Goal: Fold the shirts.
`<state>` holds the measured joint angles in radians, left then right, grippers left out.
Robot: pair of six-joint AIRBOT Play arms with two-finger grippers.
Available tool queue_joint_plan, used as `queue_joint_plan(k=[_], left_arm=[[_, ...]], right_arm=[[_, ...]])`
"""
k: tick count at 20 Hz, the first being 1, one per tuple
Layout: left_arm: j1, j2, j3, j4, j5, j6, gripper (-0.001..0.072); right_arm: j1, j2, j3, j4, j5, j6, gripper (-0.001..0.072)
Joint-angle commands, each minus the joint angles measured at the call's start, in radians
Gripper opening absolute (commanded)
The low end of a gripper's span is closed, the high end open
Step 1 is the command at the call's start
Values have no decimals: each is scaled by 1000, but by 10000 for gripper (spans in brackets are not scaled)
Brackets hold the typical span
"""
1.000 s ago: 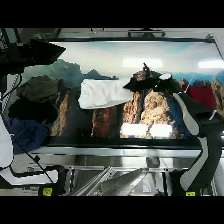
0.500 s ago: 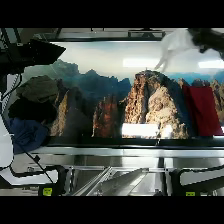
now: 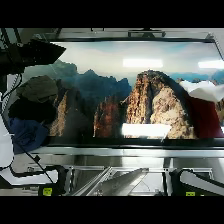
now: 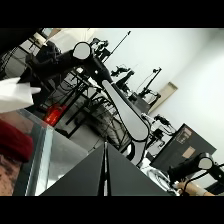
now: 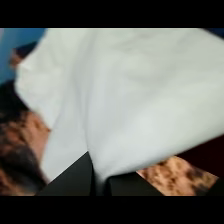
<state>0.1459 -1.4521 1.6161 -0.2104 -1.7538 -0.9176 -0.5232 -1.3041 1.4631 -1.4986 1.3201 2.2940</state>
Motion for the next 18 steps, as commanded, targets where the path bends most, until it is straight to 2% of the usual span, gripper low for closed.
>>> queue_joint_plan(k=[1,3,6,7,8,9,10,15,17,18], left_arm=[[-1,0,0,1,-2,2,14],[-1,0,0,1,-9,2,14],[-1,0,0,1,-8,2,14],[-1,0,0,1,-7,2,14],[-1,0,0,1,-7,2,14],[-1,0,0,1,-6,1,14],[-1,0,0,1,-4,1,14],[-1,0,0,1,26,1,14],[-1,0,0,1,33,1,14],[0,0,0,1,39,1,13]], right_arm=[[-57,129,-278,-211,11,117,21],[-90,140,-362,-246,3,107,21],[-99,129,-433,-279,-55,38,23],[-99,119,-442,-278,-56,24,66],[-99,109,-444,-277,-51,23,304],[-98,105,-443,-261,-38,-4,656],[-98,105,-443,-237,-37,-64,709],[-97,131,-369,-73,-28,-229,709],[-97,159,-329,37,-18,-303,691],[-97,181,-320,111,-12,-345,471]])
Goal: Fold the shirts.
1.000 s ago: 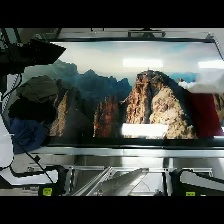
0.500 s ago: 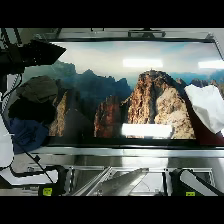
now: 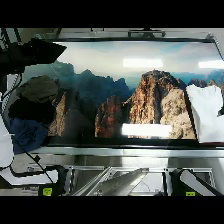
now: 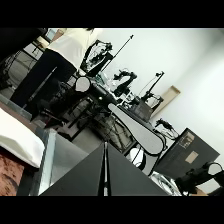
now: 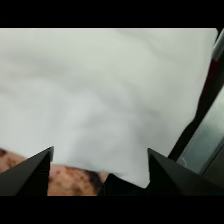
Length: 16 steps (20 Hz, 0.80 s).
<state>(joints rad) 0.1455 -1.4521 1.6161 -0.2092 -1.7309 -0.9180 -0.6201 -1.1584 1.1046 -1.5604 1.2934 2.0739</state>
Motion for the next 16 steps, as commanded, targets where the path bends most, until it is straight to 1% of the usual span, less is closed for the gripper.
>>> queue_joint_plan(k=[1,2,4,5,7,8,11,14,16], left_arm=[[1,0,0,5,24,0,12],[0,0,0,16,43,-8,10],[1,1,0,74,77,-7,8],[0,1,0,126,82,-7,7],[-9,1,-4,242,55,-11,6],[-18,16,-43,270,45,-25,6],[-82,144,-306,355,75,-36,6],[-177,313,-628,521,240,-53,7],[-218,382,-772,558,324,-59,14]], right_arm=[[1,59,39,240,14,-158,184],[1,83,39,313,17,-197,19],[13,131,38,425,35,-286,21],[33,161,32,454,56,-314,21],[124,247,-19,463,89,-347,20],[183,299,-67,465,92,-357,21],[415,488,-296,465,58,-361,21],[633,631,-533,465,-53,-361,21],[718,655,-622,465,-128,-346,21]])
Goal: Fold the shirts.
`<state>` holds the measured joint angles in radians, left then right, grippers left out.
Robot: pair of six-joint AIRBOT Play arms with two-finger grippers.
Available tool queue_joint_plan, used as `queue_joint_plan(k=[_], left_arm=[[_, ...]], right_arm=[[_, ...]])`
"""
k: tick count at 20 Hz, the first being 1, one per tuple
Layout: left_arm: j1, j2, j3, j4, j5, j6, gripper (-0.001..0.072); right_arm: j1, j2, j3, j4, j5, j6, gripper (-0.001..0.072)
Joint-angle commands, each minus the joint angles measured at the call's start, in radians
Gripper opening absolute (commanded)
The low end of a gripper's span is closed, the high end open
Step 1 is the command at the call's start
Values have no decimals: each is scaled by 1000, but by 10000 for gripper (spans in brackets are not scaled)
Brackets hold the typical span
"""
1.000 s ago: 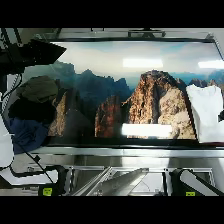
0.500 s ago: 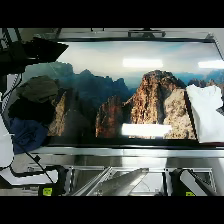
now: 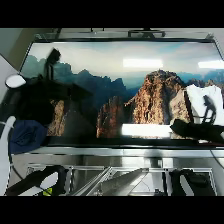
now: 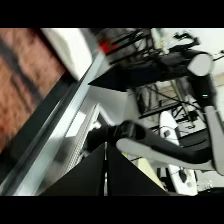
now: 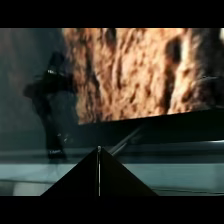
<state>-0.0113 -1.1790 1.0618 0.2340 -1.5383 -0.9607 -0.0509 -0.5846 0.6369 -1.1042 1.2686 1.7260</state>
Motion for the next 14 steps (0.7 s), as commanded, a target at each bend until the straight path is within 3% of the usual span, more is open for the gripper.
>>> queue_joint_plan(k=[1,7,10,14], left_arm=[[-70,134,-265,111,159,-16,14],[-71,184,-314,104,180,-17,13],[-71,183,-314,105,184,-17,13],[-71,183,-314,106,184,-17,14]], right_arm=[[173,77,-176,10,-129,2,21],[196,61,-186,95,-165,1,21],[195,60,-186,72,-169,-59,21],[193,61,-186,69,-169,-63,21]])
